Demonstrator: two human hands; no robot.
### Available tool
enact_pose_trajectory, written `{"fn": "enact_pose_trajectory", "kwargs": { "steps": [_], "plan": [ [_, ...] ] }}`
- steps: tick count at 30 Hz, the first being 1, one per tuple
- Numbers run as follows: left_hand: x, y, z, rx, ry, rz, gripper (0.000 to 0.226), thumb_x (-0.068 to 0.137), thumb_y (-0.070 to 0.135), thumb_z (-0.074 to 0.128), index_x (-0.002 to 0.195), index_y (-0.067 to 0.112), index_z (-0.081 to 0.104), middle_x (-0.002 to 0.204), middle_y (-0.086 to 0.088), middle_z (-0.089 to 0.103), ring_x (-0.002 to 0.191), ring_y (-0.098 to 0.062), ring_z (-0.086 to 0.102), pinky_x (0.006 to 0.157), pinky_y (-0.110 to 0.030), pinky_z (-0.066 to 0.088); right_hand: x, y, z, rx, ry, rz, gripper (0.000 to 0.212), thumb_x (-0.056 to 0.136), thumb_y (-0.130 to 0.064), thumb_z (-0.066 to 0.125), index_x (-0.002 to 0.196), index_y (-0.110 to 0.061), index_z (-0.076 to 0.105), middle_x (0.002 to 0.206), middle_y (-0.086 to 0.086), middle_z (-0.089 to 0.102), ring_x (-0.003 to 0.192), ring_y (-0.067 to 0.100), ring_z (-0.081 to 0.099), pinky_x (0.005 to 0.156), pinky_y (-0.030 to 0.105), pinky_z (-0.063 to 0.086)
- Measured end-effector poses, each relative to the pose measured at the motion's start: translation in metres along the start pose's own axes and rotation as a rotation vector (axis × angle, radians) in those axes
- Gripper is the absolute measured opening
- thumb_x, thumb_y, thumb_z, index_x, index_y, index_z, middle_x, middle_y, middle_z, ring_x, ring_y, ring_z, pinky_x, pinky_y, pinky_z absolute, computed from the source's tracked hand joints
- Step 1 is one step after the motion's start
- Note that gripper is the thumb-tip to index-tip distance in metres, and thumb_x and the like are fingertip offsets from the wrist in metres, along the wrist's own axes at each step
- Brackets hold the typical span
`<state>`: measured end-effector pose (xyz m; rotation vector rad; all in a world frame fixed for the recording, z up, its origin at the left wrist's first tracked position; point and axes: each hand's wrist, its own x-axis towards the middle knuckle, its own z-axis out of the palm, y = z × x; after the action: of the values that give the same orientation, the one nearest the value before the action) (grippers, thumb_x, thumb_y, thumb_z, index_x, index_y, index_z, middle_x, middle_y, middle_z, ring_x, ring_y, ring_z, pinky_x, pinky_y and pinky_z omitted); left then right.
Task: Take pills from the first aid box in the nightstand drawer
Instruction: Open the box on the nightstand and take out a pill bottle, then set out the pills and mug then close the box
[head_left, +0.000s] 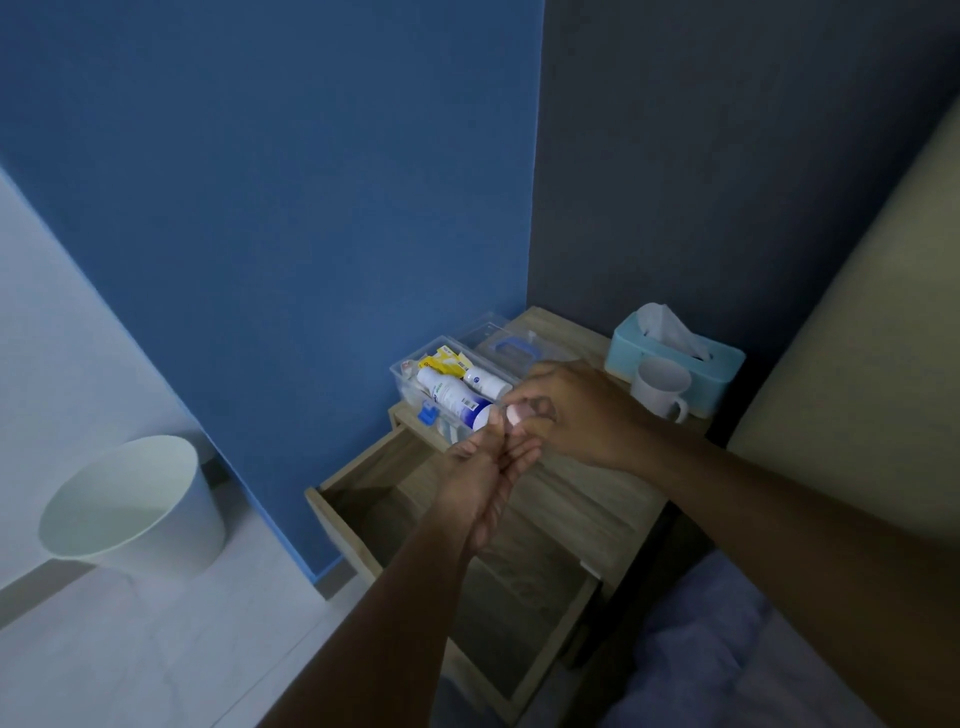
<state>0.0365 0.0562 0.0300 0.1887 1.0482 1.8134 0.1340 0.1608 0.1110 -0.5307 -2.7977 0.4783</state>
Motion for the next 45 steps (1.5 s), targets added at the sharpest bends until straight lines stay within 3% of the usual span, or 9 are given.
{"fn": "enact_pose_trajectory", "kwargs": {
  "steps": [3,7,12,15,17,24,30,35,45],
  "plan": [
    [0.003,-0.005,-0.005,-0.038,0.01,-0.025,0.034,0.098,0.027,0.053,0.101,-0.002,0.072,0.105,-0.021,0.074,0.093,-0.024,0.074,0.078,-0.03,0.061,0.0,0.007,0.004,0.088,0.079,-0.06,0.038,0.082,-0.007,0.069,0.118,-0.017,0.072,0.111,0.002,0.068,0.102,0.017,0.064,0.09,0.037,0.052],
    [0.006,-0.013,-0.013,-0.105,0.012,-0.091,0.033,0.102,0.019,0.045,0.121,-0.004,0.06,0.108,-0.019,0.073,0.094,-0.023,0.075,0.076,-0.028,0.061,-0.005,0.024,0.018,0.247,0.263,0.05,0.038,0.086,-0.01,0.072,0.123,-0.015,0.069,0.112,0.006,0.065,0.092,0.015,0.067,0.087,0.03,0.056],
    [0.02,-0.024,-0.018,-0.211,-0.025,-0.134,0.031,0.101,0.007,0.042,0.129,0.002,0.056,0.126,-0.019,0.066,0.118,-0.03,0.063,0.09,-0.032,0.057,-0.03,0.065,0.061,0.419,0.406,0.284,0.032,0.081,-0.022,0.079,0.108,-0.034,0.066,0.104,-0.008,0.064,0.089,-0.006,0.065,0.073,0.007,0.054],
    [0.035,-0.038,-0.021,-0.161,-0.042,-0.097,0.031,0.099,0.006,0.048,0.129,0.003,0.055,0.125,-0.016,0.065,0.122,-0.029,0.06,0.089,-0.027,0.058,-0.052,0.091,0.102,0.541,0.477,0.494,0.034,0.075,-0.017,0.083,0.092,-0.04,0.065,0.093,-0.009,0.071,0.083,-0.001,0.07,0.073,0.019,0.06],
    [0.046,-0.048,-0.024,-0.029,-0.072,-0.031,0.031,0.094,0.005,0.057,0.125,0.007,0.059,0.122,-0.014,0.068,0.117,-0.023,0.064,0.091,-0.026,0.056,-0.065,0.105,0.127,0.594,0.507,0.632,0.029,0.07,-0.015,0.085,0.083,-0.035,0.067,0.085,-0.007,0.075,0.078,0.002,0.072,0.071,0.025,0.062],
    [0.081,-0.072,-0.037,0.499,-0.069,0.125,0.037,0.081,0.009,0.076,0.117,0.013,0.067,0.102,0.003,0.077,0.096,-0.006,0.072,0.076,-0.016,0.056,-0.091,0.126,0.18,0.472,0.588,0.689,0.028,0.071,-0.019,0.084,0.071,-0.039,0.065,0.084,-0.014,0.072,0.077,-0.004,0.069,0.065,0.001,0.047],
    [0.107,-0.09,-0.05,0.881,-0.079,0.216,0.032,0.087,0.028,0.07,0.118,0.023,0.062,0.107,0.014,0.07,0.096,0.011,0.065,0.078,-0.009,0.054,-0.095,0.126,0.205,0.332,0.67,0.707,0.037,0.075,-0.027,0.077,0.097,-0.044,0.052,0.097,-0.021,0.062,0.09,0.002,0.061,0.076,0.014,0.047],
    [0.127,-0.11,-0.057,1.307,-0.15,0.398,0.034,0.094,0.04,0.056,0.124,0.026,0.058,0.125,0.008,0.062,0.119,-0.007,0.053,0.103,-0.038,0.045,-0.094,0.127,0.213,0.259,0.69,0.684,0.046,0.074,-0.032,0.072,0.114,-0.044,0.051,0.111,-0.047,0.043,0.102,-0.005,0.049,0.084,0.004,0.035],
    [0.135,-0.135,-0.056,1.74,-0.06,0.535,0.052,0.098,0.051,0.033,0.143,0.027,0.043,0.153,0.001,0.043,0.149,-0.013,0.024,0.123,-0.038,0.013,-0.096,0.133,0.218,0.231,0.659,0.666,0.062,0.072,-0.036,0.066,0.131,-0.033,0.048,0.109,-0.02,0.054,0.106,-0.006,0.043,0.089,-0.003,0.03]
  ]
}}
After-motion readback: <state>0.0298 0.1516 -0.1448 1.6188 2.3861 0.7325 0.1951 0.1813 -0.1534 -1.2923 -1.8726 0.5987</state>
